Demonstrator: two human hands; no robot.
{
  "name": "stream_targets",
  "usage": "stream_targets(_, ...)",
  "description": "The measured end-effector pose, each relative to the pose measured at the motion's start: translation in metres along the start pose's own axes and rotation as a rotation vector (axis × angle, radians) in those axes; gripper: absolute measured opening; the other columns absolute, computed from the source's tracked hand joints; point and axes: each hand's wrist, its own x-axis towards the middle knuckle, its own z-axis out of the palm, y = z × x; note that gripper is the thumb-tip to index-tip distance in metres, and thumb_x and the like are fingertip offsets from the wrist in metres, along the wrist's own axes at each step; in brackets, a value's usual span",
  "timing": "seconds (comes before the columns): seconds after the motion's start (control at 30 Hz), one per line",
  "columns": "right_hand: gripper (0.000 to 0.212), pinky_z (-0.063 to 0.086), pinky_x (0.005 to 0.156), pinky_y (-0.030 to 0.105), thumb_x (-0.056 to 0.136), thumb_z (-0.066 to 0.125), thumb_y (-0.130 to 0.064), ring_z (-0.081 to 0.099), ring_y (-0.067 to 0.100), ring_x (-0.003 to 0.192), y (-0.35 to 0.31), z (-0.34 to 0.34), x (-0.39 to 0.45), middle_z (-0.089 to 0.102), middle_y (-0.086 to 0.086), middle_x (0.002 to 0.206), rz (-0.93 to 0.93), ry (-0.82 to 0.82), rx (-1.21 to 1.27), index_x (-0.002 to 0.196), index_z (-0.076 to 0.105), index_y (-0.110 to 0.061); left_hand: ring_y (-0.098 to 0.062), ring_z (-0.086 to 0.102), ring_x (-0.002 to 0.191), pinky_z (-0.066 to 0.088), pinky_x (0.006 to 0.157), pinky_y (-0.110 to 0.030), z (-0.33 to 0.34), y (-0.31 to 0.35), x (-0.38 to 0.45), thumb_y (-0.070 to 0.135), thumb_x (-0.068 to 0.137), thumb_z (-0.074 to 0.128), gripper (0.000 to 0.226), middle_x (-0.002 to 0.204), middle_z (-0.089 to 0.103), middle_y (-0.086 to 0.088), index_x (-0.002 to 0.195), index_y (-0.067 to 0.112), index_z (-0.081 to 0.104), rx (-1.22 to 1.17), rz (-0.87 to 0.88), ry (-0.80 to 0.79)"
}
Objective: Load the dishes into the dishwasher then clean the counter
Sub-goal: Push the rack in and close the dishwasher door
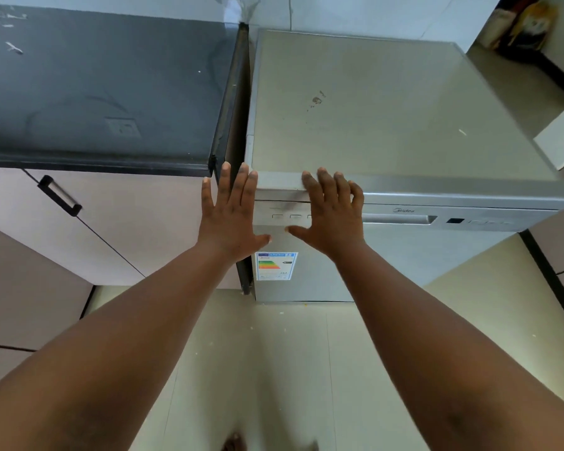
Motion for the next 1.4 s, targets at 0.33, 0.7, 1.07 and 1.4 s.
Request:
stream_targets(0.33, 0.110, 0.011, 0.116, 0.046, 0.072, 0.073, -0.060, 0.016, 0.027, 0.149, 0.080, -0.037, -0.045, 0.016, 0.003, 0.162, 0.034, -0.227, -0.089, 0.156, 0.014, -0.020, -0.030, -0.026, 0.144, -0.013, 0.113, -0.055, -0.028, 0.006, -0.001, 0.078, 0.071, 0.058, 0.127, 0.160, -0.020, -0.007, 0.152, 0.013, -0.015, 0.054, -0.017, -0.145)
stream_targets(0.7, 0.112, 0.003, 0.121, 0.043, 0.078, 0.066, -0.065, 0.006, 0.033, 0.149, 0.059, -0.038, -0.035, 0.013, 0.009, 0.162, 0.143, -0.211, 0.049, 0.156, 0.004, -0.014, -0.029, -0.018, 0.147, -0.010, 0.117, -0.051, -0.034, 0.027, 0.014, 0.073, 0.074, 0.060, 0.126, 0.161, -0.016, -0.011, 0.151, 0.009, -0.017, 0.158, 0.112, -0.148)
stream_targets(1.07, 0.111, 0.007, 0.119, 0.051, 0.074, 0.057, -0.075, 0.018, 0.045, 0.143, 0.051, 0.013, -0.040, 0.023, 0.020, 0.156, 0.162, 0.126, -0.002, 0.151, 0.022, -0.003, -0.032, -0.012, 0.147, -0.002, 0.121, -0.047, -0.004, 0.040, 0.019, 0.067, 0.067, 0.069, 0.128, 0.161, -0.009, -0.008, 0.151, 0.013, -0.011, 0.023, 0.020, -0.013)
stream_targets(1.4, 0.101, 0.012, 0.115, 0.054, 0.075, 0.057, -0.077, 0.025, 0.043, 0.134, 0.040, 0.035, -0.023, 0.026, 0.017, 0.143, 0.253, 0.310, -0.011, 0.140, 0.030, -0.005, -0.036, 0.001, 0.145, 0.008, 0.119, -0.050, 0.014, 0.037, 0.024, 0.067, 0.060, 0.070, 0.125, 0.153, 0.001, -0.006, 0.146, 0.016, -0.006, 0.016, 0.024, 0.075)
